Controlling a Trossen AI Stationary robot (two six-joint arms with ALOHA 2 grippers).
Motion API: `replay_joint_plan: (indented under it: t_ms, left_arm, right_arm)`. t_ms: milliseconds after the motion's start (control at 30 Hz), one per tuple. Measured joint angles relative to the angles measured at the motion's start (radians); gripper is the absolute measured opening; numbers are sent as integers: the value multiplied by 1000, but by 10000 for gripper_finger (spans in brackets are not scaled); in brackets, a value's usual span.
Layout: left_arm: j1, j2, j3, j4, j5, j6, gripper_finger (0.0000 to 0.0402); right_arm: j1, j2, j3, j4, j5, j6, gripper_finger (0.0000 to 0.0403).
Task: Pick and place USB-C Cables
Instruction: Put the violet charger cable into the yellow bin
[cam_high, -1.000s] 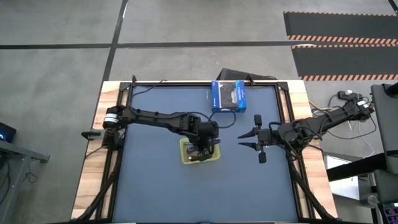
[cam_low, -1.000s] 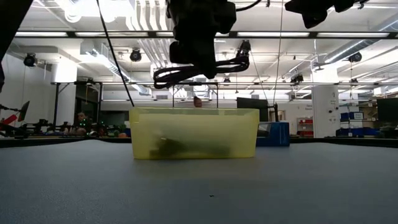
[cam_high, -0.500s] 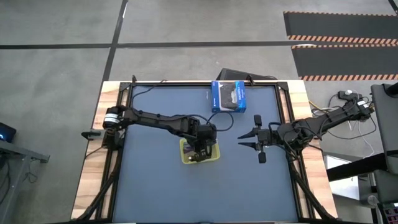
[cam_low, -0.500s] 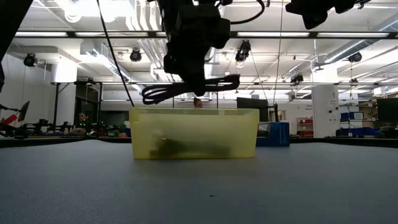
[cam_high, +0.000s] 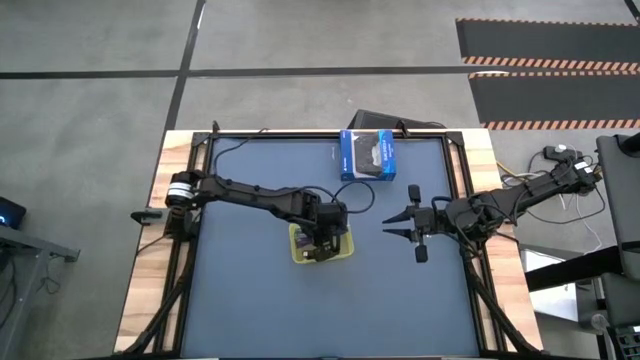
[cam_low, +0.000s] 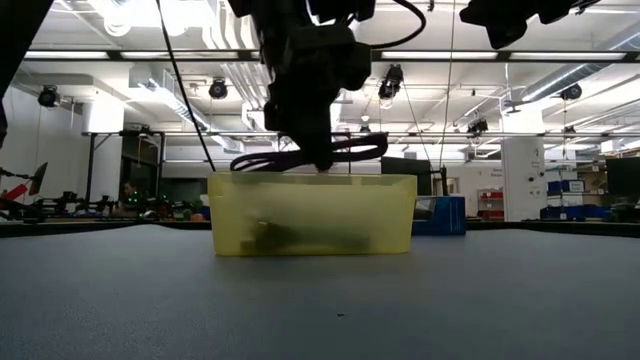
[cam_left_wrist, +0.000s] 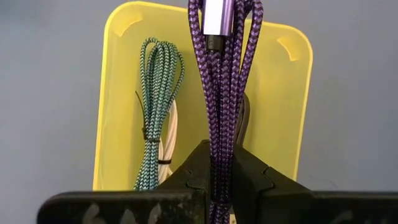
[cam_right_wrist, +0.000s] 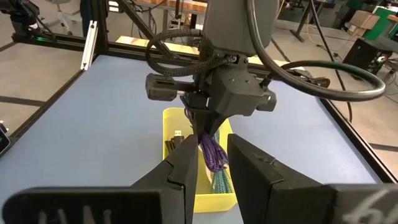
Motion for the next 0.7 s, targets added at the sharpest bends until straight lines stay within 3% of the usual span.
replay_joint_plan:
  t_ms: [700]
  left_arm:
    - [0, 3, -67, 72, 0, -7, 18]
  right_arm:
    - [0, 0, -6, 0, 0, 0, 79]
